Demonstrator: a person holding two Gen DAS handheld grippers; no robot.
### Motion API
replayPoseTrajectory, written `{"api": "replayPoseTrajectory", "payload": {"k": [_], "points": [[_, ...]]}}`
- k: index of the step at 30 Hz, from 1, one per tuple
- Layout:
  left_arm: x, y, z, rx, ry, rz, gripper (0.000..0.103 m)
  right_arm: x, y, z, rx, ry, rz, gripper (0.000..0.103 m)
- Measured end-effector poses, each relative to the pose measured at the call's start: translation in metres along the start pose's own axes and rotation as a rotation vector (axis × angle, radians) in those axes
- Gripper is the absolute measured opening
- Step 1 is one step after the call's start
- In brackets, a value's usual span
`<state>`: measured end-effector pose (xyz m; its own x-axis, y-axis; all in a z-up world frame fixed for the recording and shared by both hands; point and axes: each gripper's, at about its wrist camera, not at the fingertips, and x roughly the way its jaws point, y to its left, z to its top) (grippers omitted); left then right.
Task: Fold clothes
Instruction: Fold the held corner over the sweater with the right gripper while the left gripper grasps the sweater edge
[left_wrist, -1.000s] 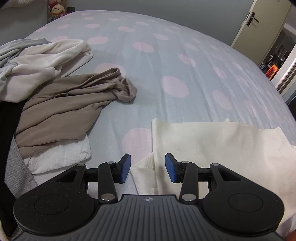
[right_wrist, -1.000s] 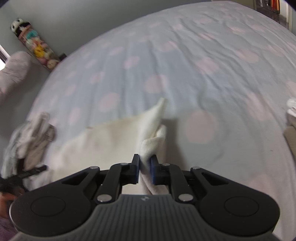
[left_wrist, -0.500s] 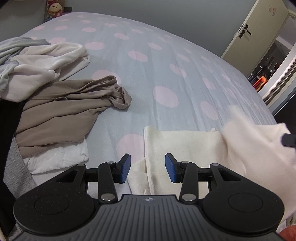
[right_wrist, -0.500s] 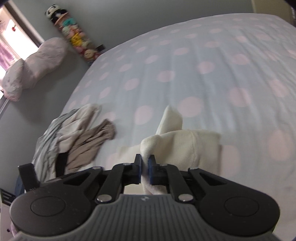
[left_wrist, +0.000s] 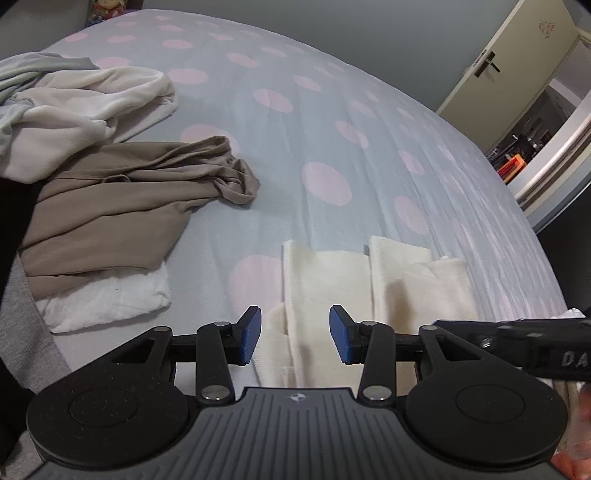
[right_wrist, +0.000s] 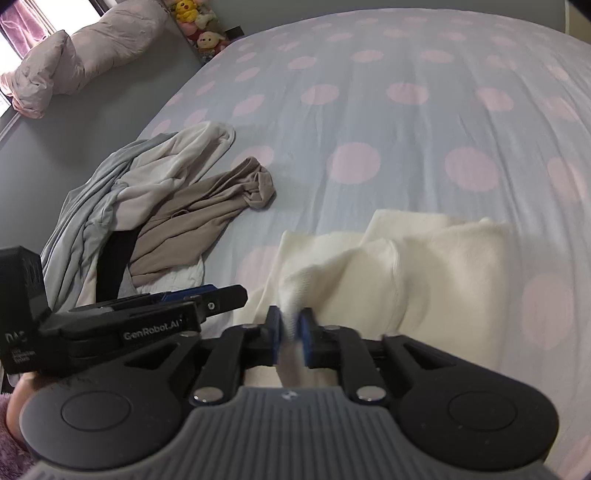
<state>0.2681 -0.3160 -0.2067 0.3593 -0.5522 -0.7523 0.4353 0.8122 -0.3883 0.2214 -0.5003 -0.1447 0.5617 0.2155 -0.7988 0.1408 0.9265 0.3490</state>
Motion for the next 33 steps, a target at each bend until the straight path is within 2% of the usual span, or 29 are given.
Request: {"api": "replayPoseTrajectory", "payload": {"k": [5, 7, 9, 14, 23, 26, 30, 33], "points": [[-0.003, -0.001, -0.001, -0.012, -0.001, -0.036, 0.038, -0.005, -0.002, -0.008, -0.024, -0.015, -0.024, 0.027], [-0.004, -0.001, -0.001, -0.022, 0.001, -0.047, 0.038, -0.013, -0.007, -0.012, -0.019, -0.026, -0.023, 0.033], [-0.004, -0.002, -0.001, -0.022, 0.006, -0.056, 0.038, -0.022, -0.01, -0.019, -0.04, -0.042, -0.035, 0.033], [-0.007, -0.014, -0.005, 0.011, 0.034, -0.098, 0.039, -0.05, -0.015, -0.056, -0.136, -0.08, -0.098, 0.036], [-0.008, -0.043, -0.024, 0.027, 0.151, -0.118, 0.047, -0.078, -0.037, -0.135, -0.15, -0.094, -0.178, 0.05], [-0.012, -0.054, -0.034, 0.053, 0.2, -0.11, 0.048, -0.081, -0.04, -0.149, -0.169, -0.096, -0.193, 0.051], [-0.015, -0.053, -0.052, 0.056, 0.272, -0.047, 0.048, -0.082, -0.047, -0.159, -0.141, -0.099, -0.18, 0.056], [-0.015, -0.047, -0.061, 0.024, 0.304, -0.058, 0.048, -0.082, -0.05, -0.164, -0.127, -0.107, -0.164, 0.057]]}}
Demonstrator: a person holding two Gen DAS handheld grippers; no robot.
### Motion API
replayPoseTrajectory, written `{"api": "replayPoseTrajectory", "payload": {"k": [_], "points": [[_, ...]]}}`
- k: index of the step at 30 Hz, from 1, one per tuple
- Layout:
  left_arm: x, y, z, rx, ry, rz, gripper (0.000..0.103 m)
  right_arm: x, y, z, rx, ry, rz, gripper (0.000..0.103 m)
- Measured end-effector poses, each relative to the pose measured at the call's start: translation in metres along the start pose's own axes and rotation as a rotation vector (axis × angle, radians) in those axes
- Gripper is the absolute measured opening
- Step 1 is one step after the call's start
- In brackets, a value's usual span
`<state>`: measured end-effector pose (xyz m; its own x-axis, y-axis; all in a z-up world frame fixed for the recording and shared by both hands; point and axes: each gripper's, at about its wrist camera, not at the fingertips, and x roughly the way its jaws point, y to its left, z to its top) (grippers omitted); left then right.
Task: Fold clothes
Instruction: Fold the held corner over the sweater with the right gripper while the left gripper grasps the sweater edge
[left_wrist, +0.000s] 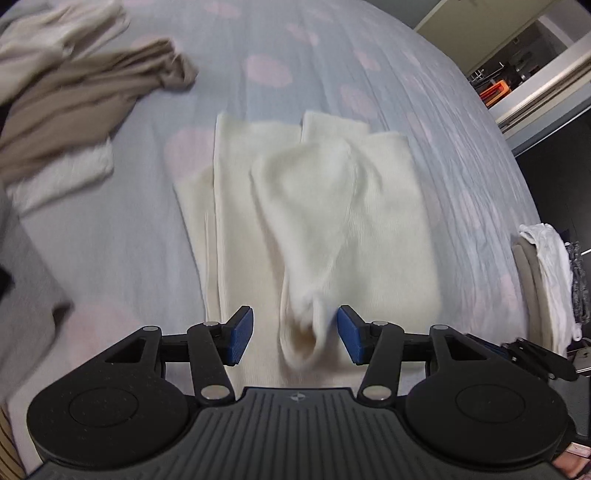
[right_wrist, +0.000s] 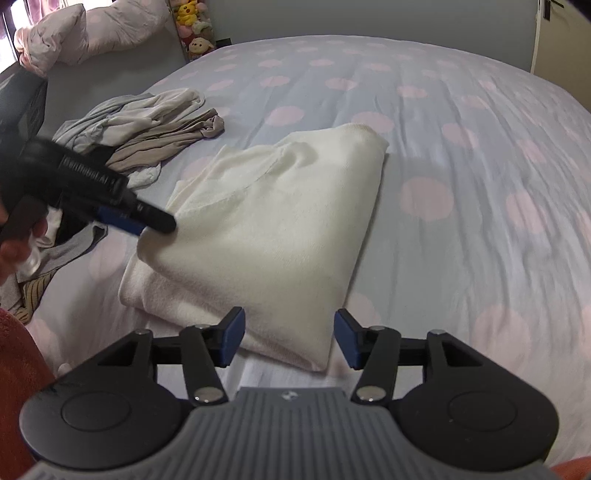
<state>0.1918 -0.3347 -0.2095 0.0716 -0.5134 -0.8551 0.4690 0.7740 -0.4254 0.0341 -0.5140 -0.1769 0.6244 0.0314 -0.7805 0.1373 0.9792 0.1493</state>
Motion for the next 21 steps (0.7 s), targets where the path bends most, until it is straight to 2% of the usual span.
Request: {"api": "replayPoseTrajectory", "payload": {"k": [4, 5, 9, 11, 12, 15, 20, 21], "points": [[0.009, 0.007, -0.008, -0.046, 0.04, -0.012, 0.043, -0.001, -0.001, -0.006, 0.018, -0.013, 0.019, 0.057], [0.013, 0.009, -0.009, -0.061, 0.045, -0.017, 0.037, -0.002, -0.002, -0.007, 0.021, -0.018, 0.024, 0.057], [0.024, 0.013, -0.012, -0.096, 0.057, -0.023, 0.029, -0.005, -0.002, -0.011, 0.012, -0.039, 0.015, 0.057], [0.024, 0.012, -0.013, -0.105, 0.052, -0.031, 0.021, -0.002, -0.003, -0.014, -0.006, -0.017, 0.012, 0.057], [0.024, 0.012, -0.013, -0.108, 0.049, -0.037, 0.014, 0.0, -0.003, -0.016, -0.015, -0.006, 0.011, 0.058], [0.012, 0.005, -0.012, -0.096, 0.013, -0.051, 0.008, 0.005, -0.001, -0.024, -0.049, 0.023, -0.004, 0.058], [-0.017, -0.012, -0.005, -0.061, -0.057, -0.079, 0.006, 0.019, 0.001, -0.026, -0.07, 0.043, -0.035, 0.057], [-0.022, -0.014, -0.003, -0.06, -0.069, -0.083, 0.006, 0.023, 0.001, -0.025, -0.069, 0.051, -0.041, 0.054]]}}
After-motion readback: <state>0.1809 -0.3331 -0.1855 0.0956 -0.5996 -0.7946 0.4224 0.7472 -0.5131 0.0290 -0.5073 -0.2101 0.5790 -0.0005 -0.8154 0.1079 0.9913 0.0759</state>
